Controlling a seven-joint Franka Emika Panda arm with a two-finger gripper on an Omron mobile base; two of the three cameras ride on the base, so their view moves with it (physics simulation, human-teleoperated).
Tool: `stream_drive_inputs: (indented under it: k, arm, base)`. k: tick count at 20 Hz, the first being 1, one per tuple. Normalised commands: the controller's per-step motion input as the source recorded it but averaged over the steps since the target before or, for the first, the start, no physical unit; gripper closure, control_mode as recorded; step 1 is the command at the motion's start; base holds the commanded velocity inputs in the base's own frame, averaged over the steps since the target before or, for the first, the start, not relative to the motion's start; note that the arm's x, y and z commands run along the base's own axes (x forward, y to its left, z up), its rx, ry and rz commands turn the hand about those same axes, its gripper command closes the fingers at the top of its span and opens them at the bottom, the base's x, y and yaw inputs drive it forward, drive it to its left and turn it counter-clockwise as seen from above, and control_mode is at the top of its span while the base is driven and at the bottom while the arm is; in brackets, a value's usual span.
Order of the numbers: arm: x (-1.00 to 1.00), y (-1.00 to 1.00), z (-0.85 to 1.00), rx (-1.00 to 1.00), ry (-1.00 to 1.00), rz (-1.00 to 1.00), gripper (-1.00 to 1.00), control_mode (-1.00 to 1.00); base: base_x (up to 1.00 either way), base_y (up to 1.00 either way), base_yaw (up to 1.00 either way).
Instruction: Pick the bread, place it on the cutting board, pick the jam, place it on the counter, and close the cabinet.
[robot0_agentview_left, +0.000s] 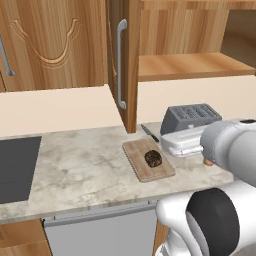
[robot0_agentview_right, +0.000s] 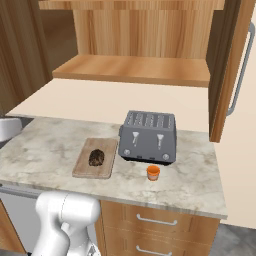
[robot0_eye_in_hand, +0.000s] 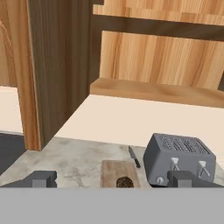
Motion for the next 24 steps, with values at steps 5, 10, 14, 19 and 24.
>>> stream_drive_inputs:
  k: [5,10,14,19,24]
  arm:
    - [-0.26,0.11,0.00,0.00,-0.14,0.00,-1.00,-1.00]
    - [-0.13,0.13,0.00,0.00,-0.09,0.00,-1.00,-1.00]
    - [-0.05,0.14,0.00,0.00,-0.07,0.00,-1.00,-1.00]
    - [0.00,0.13,0.00,-0.01,-0.11,0.00,-1.00,-1.00]
    - [0.00,0.12,0.00,-0.01,-0.09,0.00,-1.00,-1.00]
  base:
    - [0.00,0.00,0.00]
    - [0.00,0.00,0.00]
    - [0.00,0.00,0.00]
    - [0.00,0.00,0.00]
    - [0.00,0.00,0.00]
